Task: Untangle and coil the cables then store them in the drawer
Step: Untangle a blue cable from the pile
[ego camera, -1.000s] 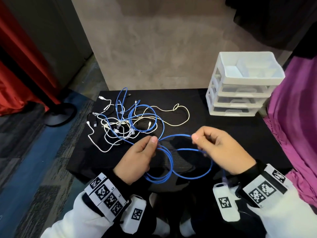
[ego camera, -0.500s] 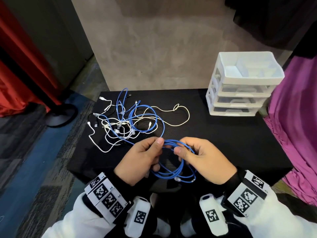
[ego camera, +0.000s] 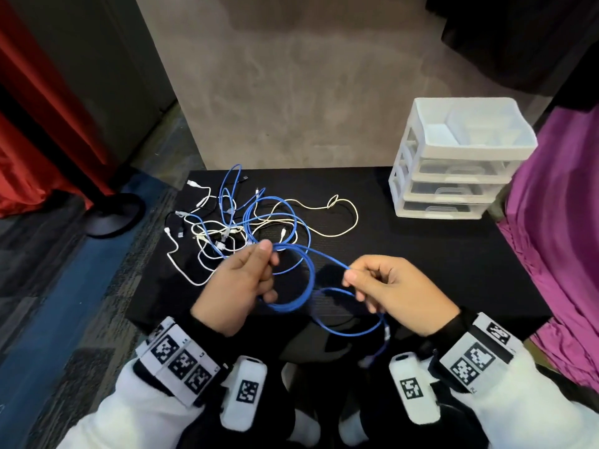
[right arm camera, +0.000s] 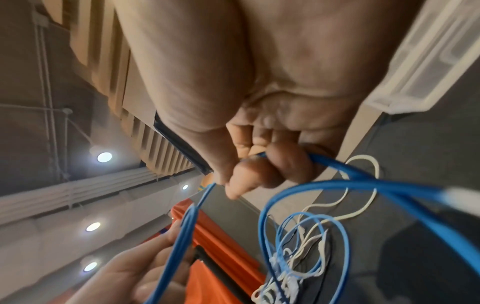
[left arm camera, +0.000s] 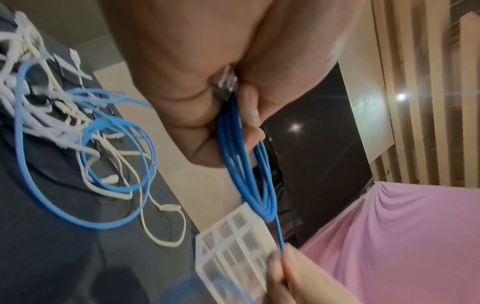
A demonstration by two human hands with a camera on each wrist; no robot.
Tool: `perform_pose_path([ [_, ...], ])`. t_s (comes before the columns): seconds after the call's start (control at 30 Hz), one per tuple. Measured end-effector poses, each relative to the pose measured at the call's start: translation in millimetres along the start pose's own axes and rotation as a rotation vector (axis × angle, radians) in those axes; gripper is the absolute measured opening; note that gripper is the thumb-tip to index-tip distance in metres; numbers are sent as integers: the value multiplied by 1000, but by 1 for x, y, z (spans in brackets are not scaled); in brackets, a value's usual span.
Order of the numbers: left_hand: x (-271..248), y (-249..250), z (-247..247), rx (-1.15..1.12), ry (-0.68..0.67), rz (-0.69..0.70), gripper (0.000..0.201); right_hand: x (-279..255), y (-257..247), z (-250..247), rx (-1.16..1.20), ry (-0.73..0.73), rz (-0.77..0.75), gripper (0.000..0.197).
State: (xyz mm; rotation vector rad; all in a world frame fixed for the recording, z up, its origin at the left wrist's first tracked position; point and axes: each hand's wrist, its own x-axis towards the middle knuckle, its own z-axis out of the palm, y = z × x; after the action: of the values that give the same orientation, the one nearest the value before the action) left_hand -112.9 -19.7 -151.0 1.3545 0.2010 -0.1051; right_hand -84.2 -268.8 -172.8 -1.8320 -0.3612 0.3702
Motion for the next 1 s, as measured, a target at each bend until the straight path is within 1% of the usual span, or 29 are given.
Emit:
perform_pose_path([
  [0.1,12,10,-29,41,113,60,33,-3,12,-24,-99,3,36,18],
  [0.23,24,13,-58,14,235,102,33,-6,29,-51,-128,17,81,19],
  [0.4,30,4,-61,-21,294,108,34,-11,39,-62,-279,-31,72,21],
  [0.5,30,-1,-51,-104,331,57,34,-13,36,-50,-145,-34,86,21],
  [0.57,27,-4,-37,-242,321,-41,34,-13,31,-37,-50,-48,53,18],
  [0.63,24,-10,-23,-370,273,-152,33,-14,25,-23,8,-76,-2,13],
  [0.73,19,-20,-5,-459,181,-277,31,-13,20,-5,-68,-81,-104,7],
  [0.8,16,-21,3,-483,153,-314,31,-10,20,3,-155,-110,-154,4],
  [0.9,11,-18,8,-502,122,-318,30,-4,22,7,-257,-151,-183,7],
  [1.0,3,-17,12,-502,31,-372,28,1,21,8,-327,-169,-187,8],
])
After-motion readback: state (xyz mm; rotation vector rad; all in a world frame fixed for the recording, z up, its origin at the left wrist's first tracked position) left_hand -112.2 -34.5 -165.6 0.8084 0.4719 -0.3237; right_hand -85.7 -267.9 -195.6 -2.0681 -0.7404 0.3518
